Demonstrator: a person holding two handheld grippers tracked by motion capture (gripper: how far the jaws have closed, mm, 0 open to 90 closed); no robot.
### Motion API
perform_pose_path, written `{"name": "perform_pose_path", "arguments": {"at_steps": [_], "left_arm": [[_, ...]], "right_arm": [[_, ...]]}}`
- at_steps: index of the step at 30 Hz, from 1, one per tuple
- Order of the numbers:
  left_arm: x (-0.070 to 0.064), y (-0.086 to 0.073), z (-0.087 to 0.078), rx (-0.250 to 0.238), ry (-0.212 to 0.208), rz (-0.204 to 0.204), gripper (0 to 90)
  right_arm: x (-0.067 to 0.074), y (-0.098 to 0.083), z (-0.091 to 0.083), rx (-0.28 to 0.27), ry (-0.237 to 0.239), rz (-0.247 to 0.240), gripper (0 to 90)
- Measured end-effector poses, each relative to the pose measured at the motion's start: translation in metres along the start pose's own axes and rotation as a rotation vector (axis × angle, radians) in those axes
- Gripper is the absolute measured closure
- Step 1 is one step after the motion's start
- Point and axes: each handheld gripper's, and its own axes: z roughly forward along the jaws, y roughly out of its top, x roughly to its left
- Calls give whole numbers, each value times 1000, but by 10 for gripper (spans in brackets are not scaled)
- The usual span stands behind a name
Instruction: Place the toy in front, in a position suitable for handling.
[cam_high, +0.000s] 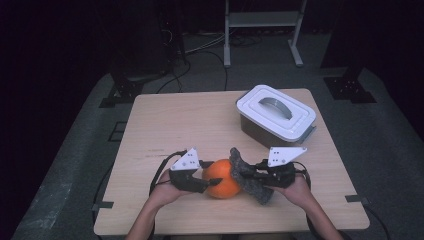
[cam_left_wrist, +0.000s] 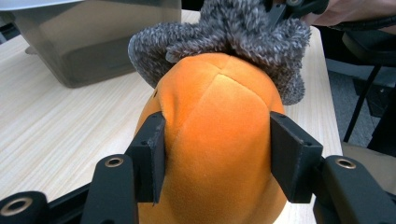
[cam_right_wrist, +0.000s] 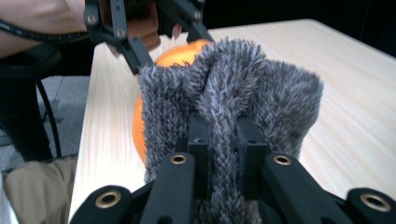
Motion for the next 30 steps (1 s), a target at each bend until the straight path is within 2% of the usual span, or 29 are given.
{"name": "perform_pose_path", "arguments": {"at_steps": [2,5,8,11,13,17,20,22,24,26,27,30], "left_arm": [[-3,1,3,1,-4,6,437],[-4,2,4,13,-13,22,402],[-2,2,3,-14,-27,-7,289],[0,2,5,-20,-18,-24,169],[0,0,8,-12,-35,-37,169],[-3,-2,9,-4,-89,-18,236],[-2,-3,7,-14,-123,-21,273],[-1,-4,7,-21,-124,-25,275],[0,-4,8,-23,-103,-29,270],[1,-4,10,-3,-63,-46,165],[2,-6,12,-1,-77,-58,147],[0,-8,13,-5,-98,-42,249]], "right_arm": [[2,5,-2,-34,6,-2,786],[4,5,1,-16,7,-17,786],[3,1,3,-4,24,-11,786],[5,1,6,-1,46,-22,786],[5,1,6,6,43,-25,786],[2,-1,5,16,24,-18,786],[-2,-4,3,21,8,-13,786],[-3,-6,1,24,4,-8,785],[-3,-6,2,27,5,-7,786],[-2,-5,2,31,10,-14,786],[-1,-4,2,34,11,-18,785],[3,3,1,24,9,-32,786]]}}
